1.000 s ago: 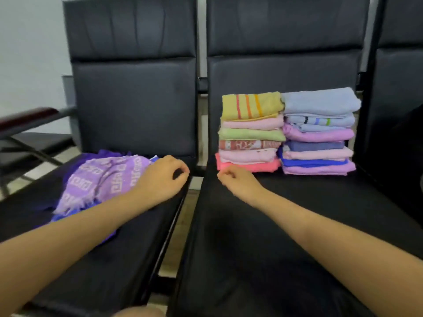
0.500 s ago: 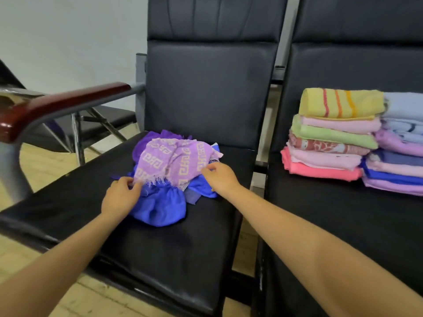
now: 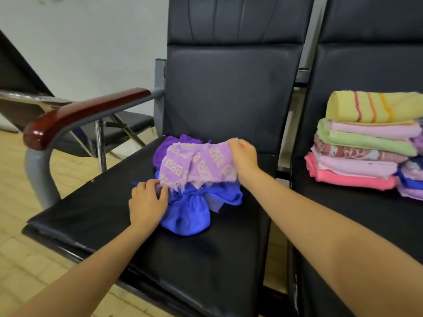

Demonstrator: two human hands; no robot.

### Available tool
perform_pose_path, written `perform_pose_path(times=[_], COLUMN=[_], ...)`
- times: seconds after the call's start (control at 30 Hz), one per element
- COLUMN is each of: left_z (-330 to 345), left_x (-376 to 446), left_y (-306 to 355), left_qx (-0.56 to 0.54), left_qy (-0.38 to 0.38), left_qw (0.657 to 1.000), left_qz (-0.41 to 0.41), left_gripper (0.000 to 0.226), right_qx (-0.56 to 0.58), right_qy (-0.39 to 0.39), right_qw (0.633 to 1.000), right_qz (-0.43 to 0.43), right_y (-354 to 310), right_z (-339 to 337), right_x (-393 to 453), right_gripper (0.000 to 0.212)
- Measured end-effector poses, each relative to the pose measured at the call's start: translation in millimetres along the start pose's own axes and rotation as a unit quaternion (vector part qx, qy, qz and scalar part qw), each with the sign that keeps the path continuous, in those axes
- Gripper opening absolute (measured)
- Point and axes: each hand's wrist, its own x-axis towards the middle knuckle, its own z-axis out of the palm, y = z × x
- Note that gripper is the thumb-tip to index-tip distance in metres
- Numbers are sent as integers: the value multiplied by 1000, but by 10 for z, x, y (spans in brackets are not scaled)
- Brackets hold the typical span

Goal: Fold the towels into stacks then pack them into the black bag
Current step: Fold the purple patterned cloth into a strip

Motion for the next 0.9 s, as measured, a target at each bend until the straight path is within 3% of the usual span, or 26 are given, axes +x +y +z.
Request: perform_pose_path(times=[0.1, 0.27, 0.43, 0.53, 0.6, 0.73, 0.83, 0.9], left_z=[-73, -243, -441, -457, -488, -308, -81, 61], left_x=[-65, -139, -232, -424, -698, -1211, -1443, -1514], left_y=[240, 1129, 2247, 2833, 3160, 3496, 3532, 3451], left_qx=[-29, -219, -370, -413, -449, -542, -560, -556], left_qy=[22, 27, -7, -96, -182, -379, -454, -500], left_qw=[998, 964, 918, 896, 867, 749, 693, 663], left_qz=[50, 149, 141, 128, 119, 44, 27, 37], left_gripper=[31, 28, 28, 24, 34, 36, 41, 37], right_qx=[78, 76, 83, 95, 83, -10, -103, -99], right_qy=[15, 14, -20, -58, -80, -77, -35, -1], right_qw=[997, 997, 996, 992, 991, 993, 988, 991], right_qz=[-20, -21, -31, -53, -65, -90, -109, -86], right_y=[-586, -1207, -1520, -1732, -1815, -1703, -1421, -1167], right_z=[-247, -805, -1443, -1868, -2146, -2631, -2920, -3096], right_x=[42, -56, -337, -561, -666, -769, -817, -817], right_gripper=[3, 12, 17, 24, 22, 21, 26, 18])
